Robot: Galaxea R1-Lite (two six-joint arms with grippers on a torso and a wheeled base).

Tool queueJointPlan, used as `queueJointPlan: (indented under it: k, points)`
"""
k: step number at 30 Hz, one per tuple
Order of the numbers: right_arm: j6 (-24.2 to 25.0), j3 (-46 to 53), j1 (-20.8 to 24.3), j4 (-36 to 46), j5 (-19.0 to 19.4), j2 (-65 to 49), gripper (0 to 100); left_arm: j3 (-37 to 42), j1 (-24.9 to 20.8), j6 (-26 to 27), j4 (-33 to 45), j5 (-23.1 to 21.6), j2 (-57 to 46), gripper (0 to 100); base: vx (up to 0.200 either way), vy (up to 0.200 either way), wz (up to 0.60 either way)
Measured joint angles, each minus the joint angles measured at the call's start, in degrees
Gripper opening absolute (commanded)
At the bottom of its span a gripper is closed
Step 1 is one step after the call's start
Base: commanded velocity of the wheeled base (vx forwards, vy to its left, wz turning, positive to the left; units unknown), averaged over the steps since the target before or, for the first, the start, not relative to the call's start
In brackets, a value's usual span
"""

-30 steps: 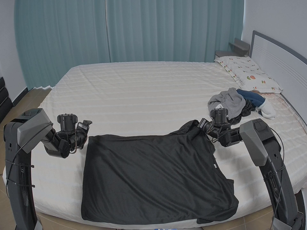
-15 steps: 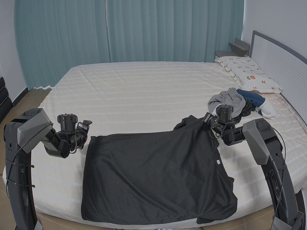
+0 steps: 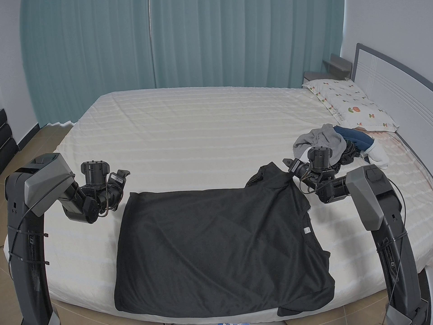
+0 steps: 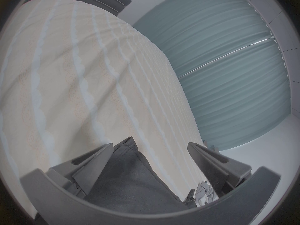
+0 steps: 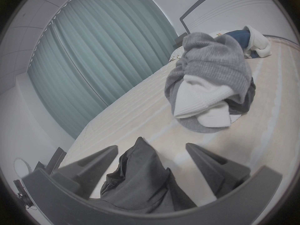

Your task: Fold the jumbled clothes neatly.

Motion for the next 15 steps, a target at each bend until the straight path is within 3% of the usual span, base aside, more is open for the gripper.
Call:
queueJointPlan:
  k: [7,15]
  points:
    - [0.62,11.25,-0.74,-0.39,2.29,-5.06,100,0.0,0.0,0.05,0.04,-0.05,0.0,100,0.0,0.0,0.0]
    - [0.68,31.24,-2.84,-1.18,9.65,-13.28,100,0.04,0.0,0.09,0.09,-0.16,0.0,100,0.0,0.0,0.0]
